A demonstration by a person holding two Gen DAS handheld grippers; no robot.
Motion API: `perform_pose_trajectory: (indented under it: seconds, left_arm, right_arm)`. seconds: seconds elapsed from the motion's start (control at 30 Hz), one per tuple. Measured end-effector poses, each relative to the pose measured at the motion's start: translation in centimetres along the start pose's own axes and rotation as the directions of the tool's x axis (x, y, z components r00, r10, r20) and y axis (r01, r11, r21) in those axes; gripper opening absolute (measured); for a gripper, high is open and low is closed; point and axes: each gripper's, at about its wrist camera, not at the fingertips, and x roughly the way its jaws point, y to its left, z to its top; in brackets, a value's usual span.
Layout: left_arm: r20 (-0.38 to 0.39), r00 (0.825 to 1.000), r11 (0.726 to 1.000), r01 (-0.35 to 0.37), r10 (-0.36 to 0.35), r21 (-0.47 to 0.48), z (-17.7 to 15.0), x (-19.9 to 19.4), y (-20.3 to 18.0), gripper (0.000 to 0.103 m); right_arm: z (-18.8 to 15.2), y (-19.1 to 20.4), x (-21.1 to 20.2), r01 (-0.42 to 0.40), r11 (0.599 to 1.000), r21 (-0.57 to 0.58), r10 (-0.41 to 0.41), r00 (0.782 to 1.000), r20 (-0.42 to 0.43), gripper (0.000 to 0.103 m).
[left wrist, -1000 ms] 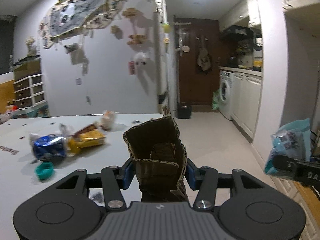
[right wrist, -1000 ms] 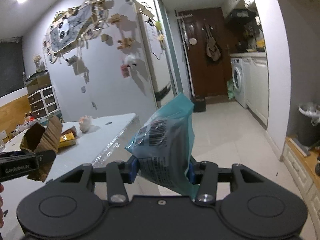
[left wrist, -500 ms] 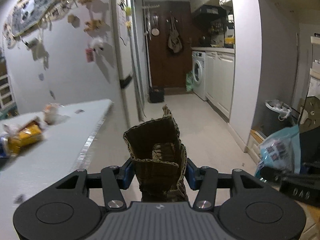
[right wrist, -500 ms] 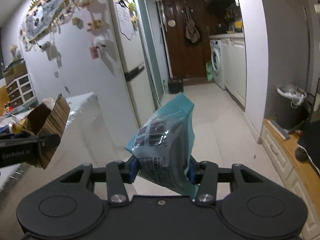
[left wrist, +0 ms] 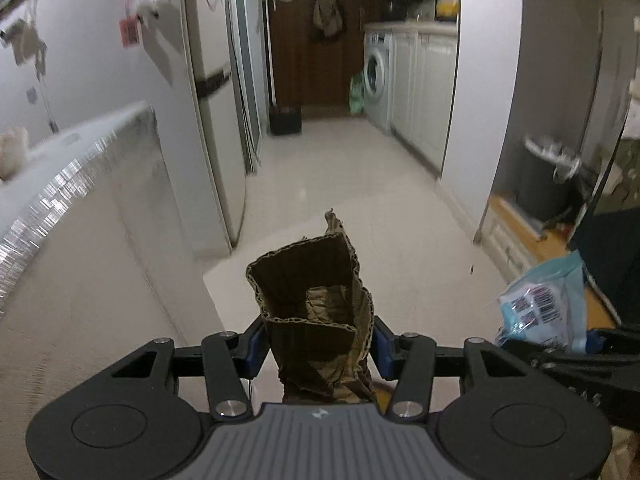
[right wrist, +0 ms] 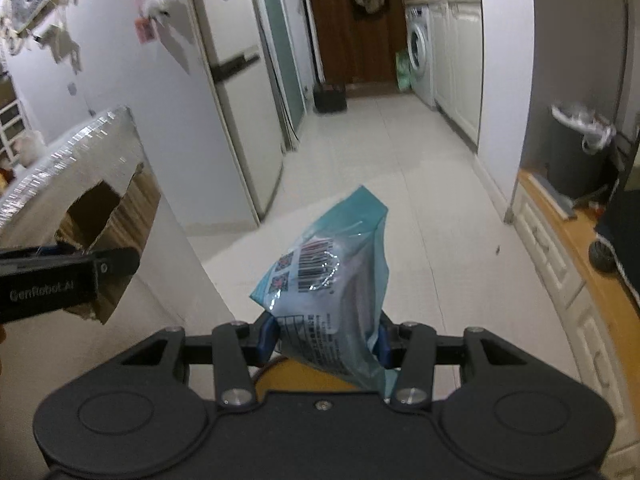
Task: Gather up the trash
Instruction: 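Lower the cardboard and teal bag over the yellow bin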
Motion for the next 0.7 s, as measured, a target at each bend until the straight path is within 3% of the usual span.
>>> perform_pose_trajectory:
  seconds: [0.27, 0.7]
  left_arm:
    - [-0.150, 0.989, 1.000, -0.006, 0.002, -0.025, -1.6, 7.9, 1.4, 0.052]
    - [-0.355, 0.933, 0.998, 0.053, -0.063, -0.037, -5.1, 18.6, 1.3, 0.052]
  right_arm:
    - [-0.8, -1.3, 6.2, 0.004, 0.998, 0.063, 0.003, 0.994, -0.109, 0.048]
    - [-3.0, -1.1, 14.8, 0.031, 0.998, 0.059, -0.013, 0.958, -0.285, 0.048]
